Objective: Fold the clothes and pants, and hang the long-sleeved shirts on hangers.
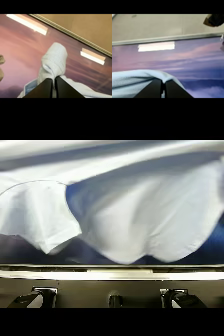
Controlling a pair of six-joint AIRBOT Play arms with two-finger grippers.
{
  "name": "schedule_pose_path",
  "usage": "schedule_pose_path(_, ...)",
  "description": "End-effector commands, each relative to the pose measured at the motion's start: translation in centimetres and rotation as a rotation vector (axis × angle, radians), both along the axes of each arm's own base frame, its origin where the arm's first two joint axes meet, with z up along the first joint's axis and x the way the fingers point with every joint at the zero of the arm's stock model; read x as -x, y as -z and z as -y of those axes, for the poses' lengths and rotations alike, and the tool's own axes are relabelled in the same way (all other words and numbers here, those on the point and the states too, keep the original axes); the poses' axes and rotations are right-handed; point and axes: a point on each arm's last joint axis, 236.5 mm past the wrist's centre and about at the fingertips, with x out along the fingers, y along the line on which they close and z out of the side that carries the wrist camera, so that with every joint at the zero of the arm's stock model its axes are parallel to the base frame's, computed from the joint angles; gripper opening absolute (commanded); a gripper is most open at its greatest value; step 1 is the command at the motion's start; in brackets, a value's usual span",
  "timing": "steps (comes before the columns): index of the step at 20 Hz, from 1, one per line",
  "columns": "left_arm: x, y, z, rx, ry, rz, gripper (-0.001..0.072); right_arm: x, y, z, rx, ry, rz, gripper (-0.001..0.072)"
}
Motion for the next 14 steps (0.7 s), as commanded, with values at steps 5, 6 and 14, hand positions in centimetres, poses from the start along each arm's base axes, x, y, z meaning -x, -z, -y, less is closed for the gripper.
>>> schedule_pose_path(5, -10.9, 19.9, -1.9, 0.026, 0.008, -0.48, 0.002, -15.6, 23.5, -2.9, 0.066, -0.006, -0.567, 0.0039)
schedule_pose_path(6, -13.1, 23.8, -2.0, 0.033, 0.011, -0.536, 0.002, -17.6, 27.0, -3.5, 0.067, -0.011, -0.622, 0.0039)
schedule_pose_path(14, -21.7, 46.5, 0.0, 0.178, 0.053, -0.8, 0.0021, -24.1, 47.2, -11.7, -0.231, -0.13, -0.904, 0.0039)
